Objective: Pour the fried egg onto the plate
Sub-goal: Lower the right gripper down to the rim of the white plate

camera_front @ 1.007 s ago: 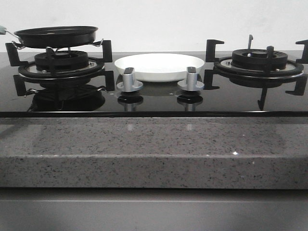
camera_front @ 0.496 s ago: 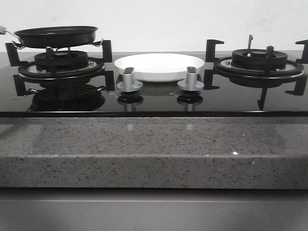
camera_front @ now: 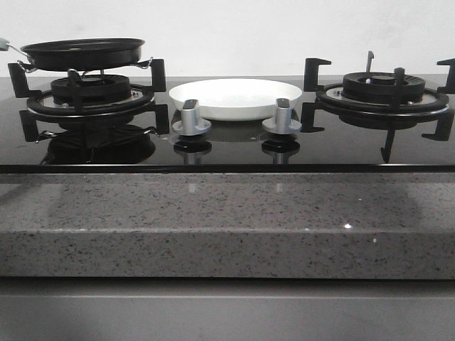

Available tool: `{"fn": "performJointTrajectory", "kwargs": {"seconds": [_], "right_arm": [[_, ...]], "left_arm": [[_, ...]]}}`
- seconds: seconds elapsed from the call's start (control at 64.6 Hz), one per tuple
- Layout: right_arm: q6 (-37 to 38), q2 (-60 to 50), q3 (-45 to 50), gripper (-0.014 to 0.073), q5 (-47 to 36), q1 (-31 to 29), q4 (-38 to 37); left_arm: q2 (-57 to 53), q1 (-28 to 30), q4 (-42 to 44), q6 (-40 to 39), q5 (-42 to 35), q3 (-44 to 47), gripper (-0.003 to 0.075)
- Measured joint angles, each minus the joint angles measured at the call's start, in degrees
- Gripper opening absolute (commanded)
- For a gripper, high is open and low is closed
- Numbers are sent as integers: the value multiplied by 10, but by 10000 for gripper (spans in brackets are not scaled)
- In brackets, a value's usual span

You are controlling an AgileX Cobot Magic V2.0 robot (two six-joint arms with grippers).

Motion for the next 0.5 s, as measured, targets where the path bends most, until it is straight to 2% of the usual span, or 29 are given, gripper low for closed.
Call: {"fn": "performJointTrajectory", "kwargs": {"seconds": [0.325,0.496], "right_arm": [[-2,236,-196,464,173,8,27],[-3,333,-288,464,212,-21,64]], "left_arm": [[0,0,0,0,0,0,322],[0,0,0,0,0,0,323]]}}
